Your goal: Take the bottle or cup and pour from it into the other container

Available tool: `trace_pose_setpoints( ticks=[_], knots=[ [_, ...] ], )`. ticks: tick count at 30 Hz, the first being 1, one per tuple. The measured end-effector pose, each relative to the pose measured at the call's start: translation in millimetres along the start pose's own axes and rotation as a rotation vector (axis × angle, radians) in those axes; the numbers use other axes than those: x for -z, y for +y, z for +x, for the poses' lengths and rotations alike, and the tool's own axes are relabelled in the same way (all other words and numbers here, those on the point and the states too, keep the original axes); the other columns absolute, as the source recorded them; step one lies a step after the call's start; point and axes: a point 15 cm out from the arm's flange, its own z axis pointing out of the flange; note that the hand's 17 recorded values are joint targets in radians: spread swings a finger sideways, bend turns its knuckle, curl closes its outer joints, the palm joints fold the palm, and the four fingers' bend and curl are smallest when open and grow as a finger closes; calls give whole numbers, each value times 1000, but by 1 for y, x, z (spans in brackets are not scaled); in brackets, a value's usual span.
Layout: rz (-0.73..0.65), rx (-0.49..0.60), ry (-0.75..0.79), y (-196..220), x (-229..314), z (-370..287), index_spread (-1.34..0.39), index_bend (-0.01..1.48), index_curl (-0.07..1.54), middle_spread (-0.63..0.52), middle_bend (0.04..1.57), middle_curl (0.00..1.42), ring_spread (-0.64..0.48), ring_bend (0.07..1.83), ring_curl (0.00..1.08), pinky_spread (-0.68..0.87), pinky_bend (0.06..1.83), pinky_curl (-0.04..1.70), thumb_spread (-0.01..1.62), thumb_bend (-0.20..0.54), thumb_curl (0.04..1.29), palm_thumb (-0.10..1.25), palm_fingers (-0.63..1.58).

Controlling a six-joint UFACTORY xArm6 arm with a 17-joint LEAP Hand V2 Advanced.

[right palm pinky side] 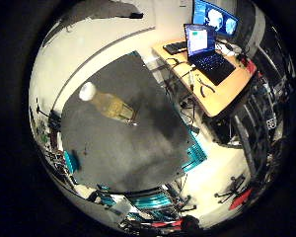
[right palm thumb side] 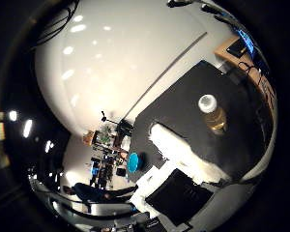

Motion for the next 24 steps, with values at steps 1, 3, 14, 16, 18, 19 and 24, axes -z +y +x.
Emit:
trace_pose_setpoints(
  ticks=[1, 3, 14, 16, 18, 19, 24],
  knots=[
    [4, -10, -10, 0, -5, 5, -277, 173, 312, 5, 347, 368, 85, 610, 171, 443, 865, -9, 1097, -23, 324, 557, 305],
    [13, -21, -34, 2, -14, 14, -276, 173, 313, 6, 347, 367, 85, 612, 172, 444, 866, -9, 1096, -24, 325, 549, 305],
    [148, -112, -226, 3, -57, 54, -263, 177, 325, -18, 387, 372, 63, 644, 171, 449, 844, -10, 1098, -22, 331, 550, 348],
    [142, -133, -240, 9, -68, 63, -263, 178, 329, -19, 385, 371, 59, 653, 171, 451, 841, -10, 1098, -22, 332, 550, 351],
    [134, -139, -251, 14, -79, 68, -263, 177, 330, -26, 392, 371, 58, 654, 169, 451, 839, -11, 1098, -22, 333, 550, 352],
    [129, -141, -256, 15, -83, 68, -263, 178, 331, -27, 395, 372, 57, 653, 167, 451, 839, -10, 1098, -22, 333, 550, 354],
    [136, -156, -295, 14, -99, 66, -267, 177, 335, -31, 398, 370, 42, 676, 166, 449, 843, -10, 1096, -23, 330, 546, 379]
  ],
)
